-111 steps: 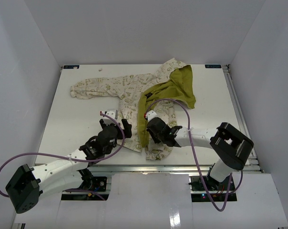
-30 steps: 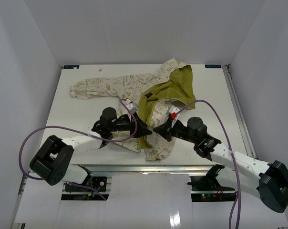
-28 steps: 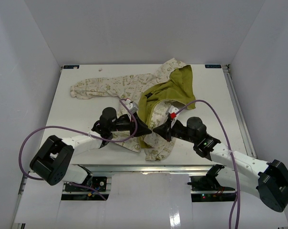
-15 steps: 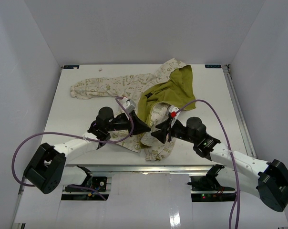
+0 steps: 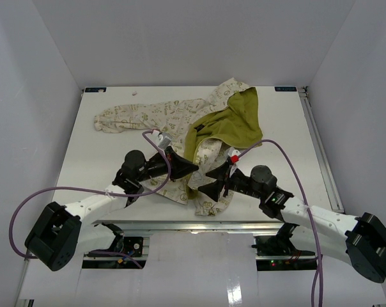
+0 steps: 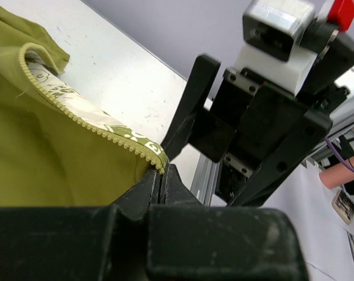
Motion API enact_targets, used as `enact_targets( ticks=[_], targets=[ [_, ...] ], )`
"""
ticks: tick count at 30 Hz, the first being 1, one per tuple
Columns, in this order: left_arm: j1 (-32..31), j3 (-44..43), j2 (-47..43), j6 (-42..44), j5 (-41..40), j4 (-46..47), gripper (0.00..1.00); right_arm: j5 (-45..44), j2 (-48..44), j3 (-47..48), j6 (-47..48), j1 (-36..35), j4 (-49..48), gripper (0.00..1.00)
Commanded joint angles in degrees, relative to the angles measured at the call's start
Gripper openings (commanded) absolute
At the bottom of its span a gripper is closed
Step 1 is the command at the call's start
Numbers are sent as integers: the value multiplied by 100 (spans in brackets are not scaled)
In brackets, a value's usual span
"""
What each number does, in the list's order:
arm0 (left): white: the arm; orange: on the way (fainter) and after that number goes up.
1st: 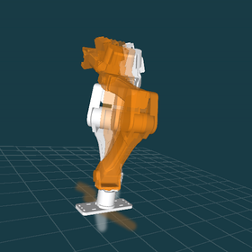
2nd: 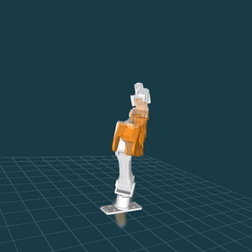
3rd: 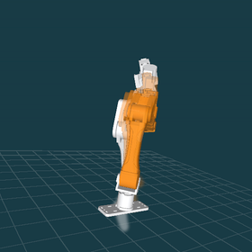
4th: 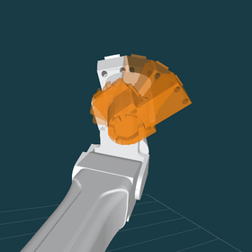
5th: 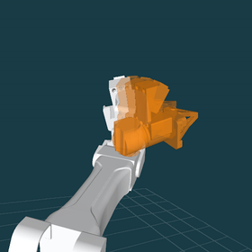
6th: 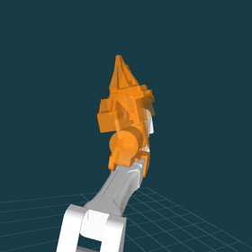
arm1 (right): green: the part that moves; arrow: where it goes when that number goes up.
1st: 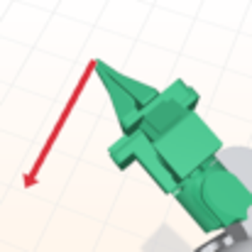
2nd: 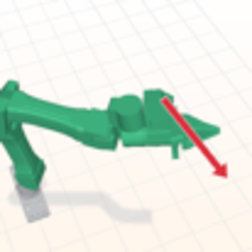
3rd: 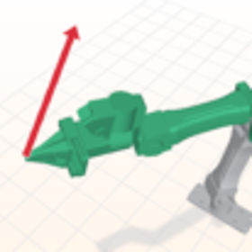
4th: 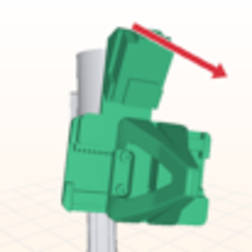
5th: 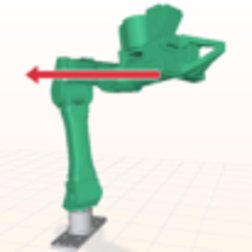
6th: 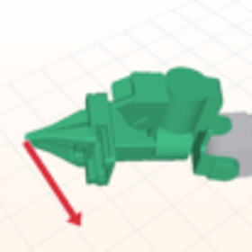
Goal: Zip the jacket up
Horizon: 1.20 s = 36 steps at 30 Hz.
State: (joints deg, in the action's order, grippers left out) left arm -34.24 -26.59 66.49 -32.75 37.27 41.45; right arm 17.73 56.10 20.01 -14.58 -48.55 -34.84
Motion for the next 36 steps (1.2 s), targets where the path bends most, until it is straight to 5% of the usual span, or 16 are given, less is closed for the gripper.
enact_targets(
  ticks=[1,12,23,36],
  targets=[
    [4,68,-263,-399,-325,304,0,-13,111,-24,-45,-160,-968,78],
    [-25,10,-455,-660,-769,109,0,-661,483,45,-183,-459,-1297,76],
    [-38,22,-432,-652,-1095,25,0,-1625,-428,-115,-97,-844,-918,70],
    [-39,148,-404,-1064,-912,400,0,-1620,593,142,-361,-967,-1157,65]
  ],
)
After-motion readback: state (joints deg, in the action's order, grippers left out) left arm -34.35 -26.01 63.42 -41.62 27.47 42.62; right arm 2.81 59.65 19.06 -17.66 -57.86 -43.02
